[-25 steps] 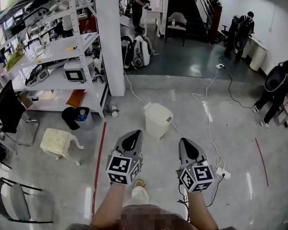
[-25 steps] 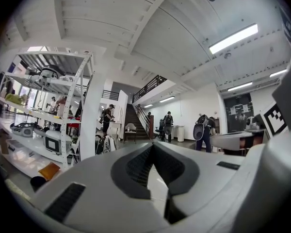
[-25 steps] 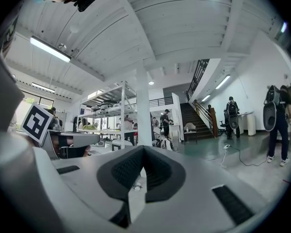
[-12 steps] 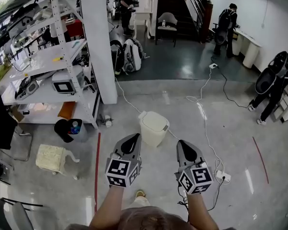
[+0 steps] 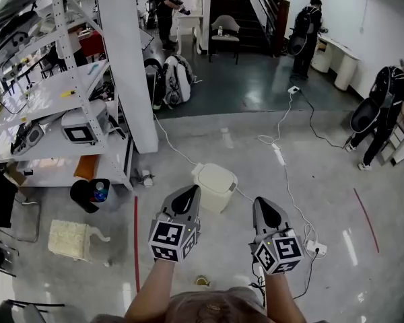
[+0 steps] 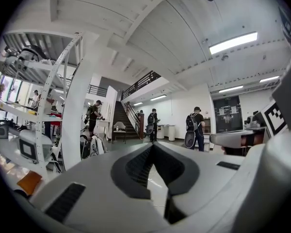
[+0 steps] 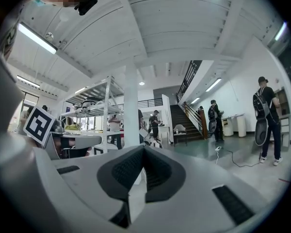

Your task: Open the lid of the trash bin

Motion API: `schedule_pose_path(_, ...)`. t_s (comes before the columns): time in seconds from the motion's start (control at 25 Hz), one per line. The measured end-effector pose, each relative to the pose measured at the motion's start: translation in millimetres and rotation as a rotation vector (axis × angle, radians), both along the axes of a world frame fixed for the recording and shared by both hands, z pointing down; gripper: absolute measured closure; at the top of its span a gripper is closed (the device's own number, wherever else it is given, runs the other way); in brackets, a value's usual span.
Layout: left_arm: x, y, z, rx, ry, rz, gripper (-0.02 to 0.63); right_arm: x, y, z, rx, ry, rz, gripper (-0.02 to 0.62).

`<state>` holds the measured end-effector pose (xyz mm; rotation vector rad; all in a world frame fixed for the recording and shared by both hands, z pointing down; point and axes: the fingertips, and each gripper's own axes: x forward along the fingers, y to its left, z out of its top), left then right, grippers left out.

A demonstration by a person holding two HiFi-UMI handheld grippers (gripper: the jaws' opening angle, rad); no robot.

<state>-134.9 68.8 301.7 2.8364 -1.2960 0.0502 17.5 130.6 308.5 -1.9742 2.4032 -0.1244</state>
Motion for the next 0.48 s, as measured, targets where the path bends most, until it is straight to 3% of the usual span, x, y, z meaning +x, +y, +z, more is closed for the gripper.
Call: schedule_pose_path(0.48,2,-63,15,-0.019,0.031,-0.003,0.594,16,-63,13,-0.019,0.019,0.031,0.565)
